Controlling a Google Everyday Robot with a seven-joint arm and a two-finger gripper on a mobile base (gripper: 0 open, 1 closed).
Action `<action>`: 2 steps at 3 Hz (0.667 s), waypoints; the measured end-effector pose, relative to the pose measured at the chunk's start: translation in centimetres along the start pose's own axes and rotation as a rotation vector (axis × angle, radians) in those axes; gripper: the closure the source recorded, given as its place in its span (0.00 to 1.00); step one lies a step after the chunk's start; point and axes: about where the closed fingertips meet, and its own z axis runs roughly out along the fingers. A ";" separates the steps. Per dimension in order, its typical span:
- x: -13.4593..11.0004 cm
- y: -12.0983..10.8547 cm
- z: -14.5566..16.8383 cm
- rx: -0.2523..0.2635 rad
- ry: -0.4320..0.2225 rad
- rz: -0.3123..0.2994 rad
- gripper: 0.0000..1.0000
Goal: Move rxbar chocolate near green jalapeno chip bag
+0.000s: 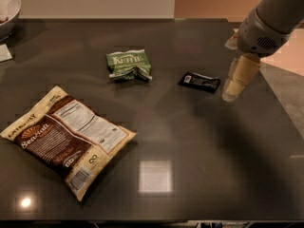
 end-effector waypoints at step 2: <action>-0.7 -4.5 5.9 -0.051 -0.051 0.049 0.00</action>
Offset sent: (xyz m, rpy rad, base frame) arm 0.0880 0.0138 -0.0696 0.1018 0.0766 -0.0415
